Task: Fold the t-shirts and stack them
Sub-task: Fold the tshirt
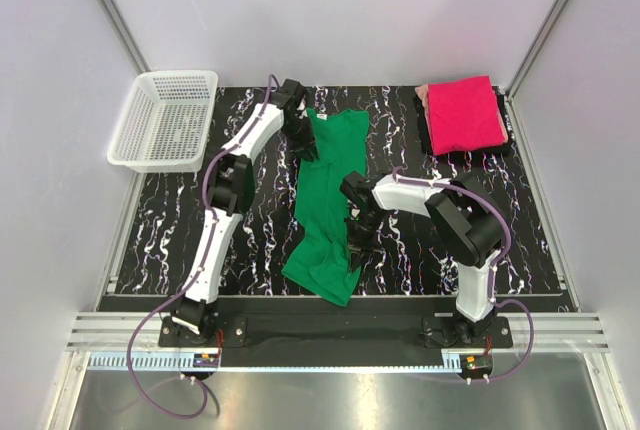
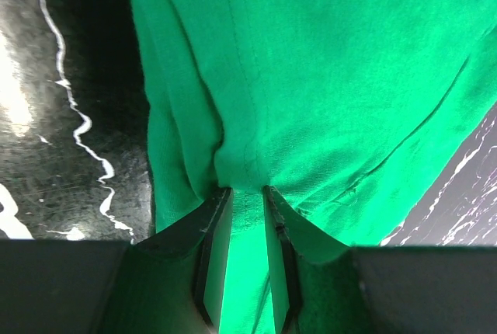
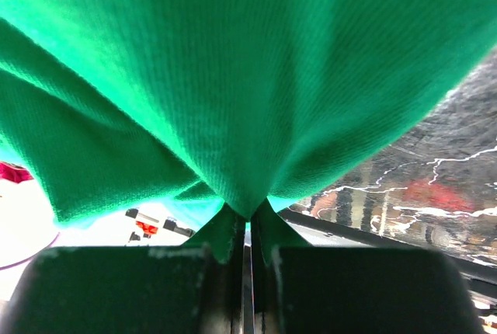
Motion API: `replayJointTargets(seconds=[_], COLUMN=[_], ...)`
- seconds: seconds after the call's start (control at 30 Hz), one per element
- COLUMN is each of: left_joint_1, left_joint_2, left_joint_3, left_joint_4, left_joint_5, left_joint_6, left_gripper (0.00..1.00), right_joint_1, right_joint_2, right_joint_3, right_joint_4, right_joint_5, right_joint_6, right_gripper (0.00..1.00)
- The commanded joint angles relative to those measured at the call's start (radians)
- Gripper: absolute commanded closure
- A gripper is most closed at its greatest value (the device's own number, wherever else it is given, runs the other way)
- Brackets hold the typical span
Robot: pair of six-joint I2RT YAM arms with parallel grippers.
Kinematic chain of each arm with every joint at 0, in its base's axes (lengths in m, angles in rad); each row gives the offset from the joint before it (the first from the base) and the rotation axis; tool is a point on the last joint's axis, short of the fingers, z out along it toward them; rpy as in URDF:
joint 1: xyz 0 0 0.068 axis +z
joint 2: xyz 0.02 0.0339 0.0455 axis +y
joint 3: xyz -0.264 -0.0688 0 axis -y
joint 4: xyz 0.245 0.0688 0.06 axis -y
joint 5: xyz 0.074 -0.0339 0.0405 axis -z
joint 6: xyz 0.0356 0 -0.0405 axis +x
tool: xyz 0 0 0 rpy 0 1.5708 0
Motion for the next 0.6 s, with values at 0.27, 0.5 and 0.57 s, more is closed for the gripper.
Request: replayJointTargets(seconds=[0.27, 0.5, 0.57], left_joint_1=[0.033, 0.034, 0.036], left_joint_2=[0.036, 0.059, 0.069], left_joint_3=[0.037, 0.068, 0.078], left_joint_4=[0.011, 0.028, 0.035], left_joint_5=[-0.01, 0.011, 0.016], left_joint_6=[0.0, -0.014, -0.017], left_gripper=[0.71, 0.71, 0.71], right_joint_1=[-0.011, -0.044, -0.056], right_joint_2=[0.035, 0.09, 0.104], right_joint_3=[0.037, 0.117, 0.143], right_joint_4=[-0.048, -0.075, -0.087], right_joint_5=[0.04, 0.057, 0.06], right_joint_6=[-0.037, -0.074, -0.089], right_gripper=[1.0, 1.0, 1.0])
